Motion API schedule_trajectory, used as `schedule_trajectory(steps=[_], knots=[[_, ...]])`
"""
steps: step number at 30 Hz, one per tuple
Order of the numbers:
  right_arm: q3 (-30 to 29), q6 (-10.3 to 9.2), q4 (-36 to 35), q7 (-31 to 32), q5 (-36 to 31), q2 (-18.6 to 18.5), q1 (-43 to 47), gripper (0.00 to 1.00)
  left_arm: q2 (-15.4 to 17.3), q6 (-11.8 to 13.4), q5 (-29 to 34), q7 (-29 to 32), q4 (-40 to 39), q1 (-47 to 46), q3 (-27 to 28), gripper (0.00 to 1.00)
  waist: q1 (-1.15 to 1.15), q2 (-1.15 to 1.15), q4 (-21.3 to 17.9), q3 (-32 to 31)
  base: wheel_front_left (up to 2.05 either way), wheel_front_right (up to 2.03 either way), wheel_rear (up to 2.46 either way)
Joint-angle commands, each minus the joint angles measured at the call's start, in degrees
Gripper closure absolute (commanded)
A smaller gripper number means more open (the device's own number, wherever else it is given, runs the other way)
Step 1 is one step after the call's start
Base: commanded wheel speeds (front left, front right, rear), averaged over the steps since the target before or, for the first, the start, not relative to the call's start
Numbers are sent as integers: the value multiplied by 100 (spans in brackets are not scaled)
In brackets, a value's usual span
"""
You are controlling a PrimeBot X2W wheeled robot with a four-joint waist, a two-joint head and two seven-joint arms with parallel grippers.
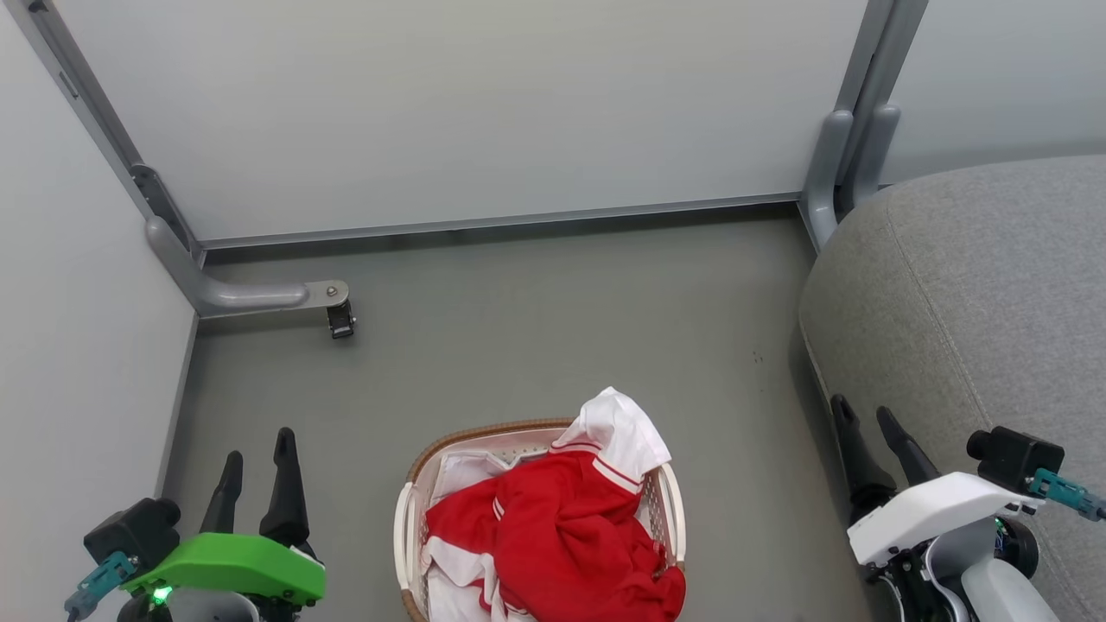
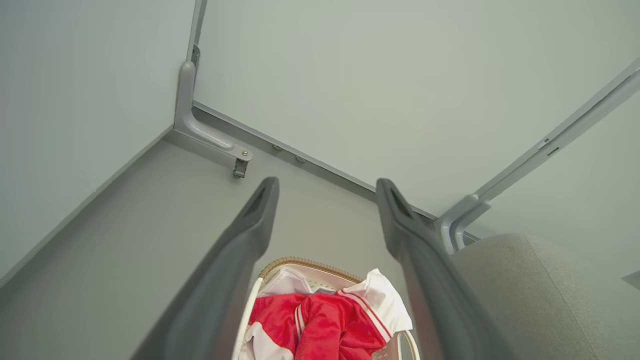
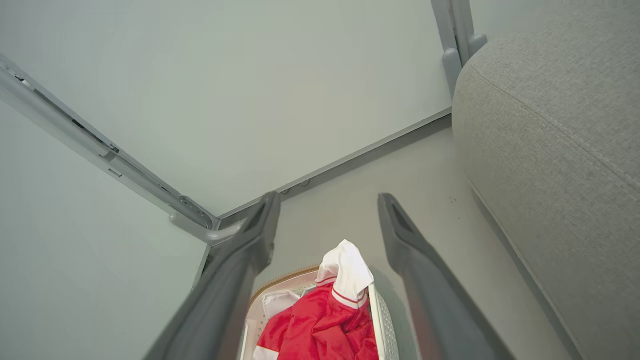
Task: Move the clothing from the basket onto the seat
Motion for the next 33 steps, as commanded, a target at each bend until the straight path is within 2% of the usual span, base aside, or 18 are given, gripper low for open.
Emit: schedule_trajectory(steps=[1, 15, 33], knots=[[54, 1, -17, -60, -211, -63, -112, 0, 52, -16, 226, -67, -32, 63, -9, 0, 0, 0, 3, -5, 0, 0, 0], [323, 1, 169, -274, -1105, -122, -84, 0, 57, 17, 1145, -278, 94, 209, -93, 0, 0, 0, 29, -42, 0, 0, 0], [337, 2, 412, -512, -2124, -110, -112, 0, 61, 47, 2119, -523, 247, 111, -102, 0, 0, 0, 27, 14, 0, 0, 0]])
